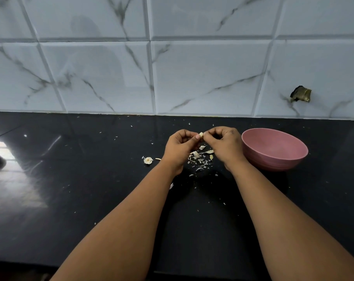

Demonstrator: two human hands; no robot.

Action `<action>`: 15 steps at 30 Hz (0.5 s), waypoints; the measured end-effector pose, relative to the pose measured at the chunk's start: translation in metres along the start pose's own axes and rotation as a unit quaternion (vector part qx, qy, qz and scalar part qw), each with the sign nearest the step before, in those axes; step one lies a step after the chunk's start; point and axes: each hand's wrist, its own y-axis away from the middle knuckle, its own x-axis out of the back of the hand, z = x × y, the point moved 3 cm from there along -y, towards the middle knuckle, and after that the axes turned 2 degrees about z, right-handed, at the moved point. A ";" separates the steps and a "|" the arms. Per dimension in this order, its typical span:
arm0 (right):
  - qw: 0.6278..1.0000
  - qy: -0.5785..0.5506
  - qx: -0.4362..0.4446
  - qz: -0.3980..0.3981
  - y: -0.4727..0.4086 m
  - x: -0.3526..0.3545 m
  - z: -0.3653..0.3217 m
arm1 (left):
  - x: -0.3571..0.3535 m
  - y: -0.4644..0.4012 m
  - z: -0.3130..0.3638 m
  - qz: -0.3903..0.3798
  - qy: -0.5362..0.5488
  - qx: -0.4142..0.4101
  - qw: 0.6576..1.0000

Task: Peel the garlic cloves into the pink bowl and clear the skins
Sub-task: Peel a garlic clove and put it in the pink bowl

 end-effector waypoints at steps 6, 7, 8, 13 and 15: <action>0.999 0.033 -0.003 -0.017 0.000 -0.004 0.001 | 0.001 -0.001 -0.002 0.020 -0.067 -0.016 0.997; 0.999 0.035 -0.004 -0.023 0.000 -0.005 0.002 | 0.003 -0.002 -0.001 0.029 -0.084 -0.023 0.996; 0.999 0.033 -0.005 -0.028 0.000 -0.005 0.002 | 0.004 -0.002 -0.001 0.033 -0.089 -0.028 0.995; 0.999 0.026 0.004 -0.033 0.000 -0.006 0.000 | 0.004 -0.002 0.000 0.021 -0.066 -0.021 0.997; 0.999 0.026 0.008 -0.032 0.000 -0.006 0.001 | 0.003 -0.002 -0.001 0.017 -0.048 -0.012 0.999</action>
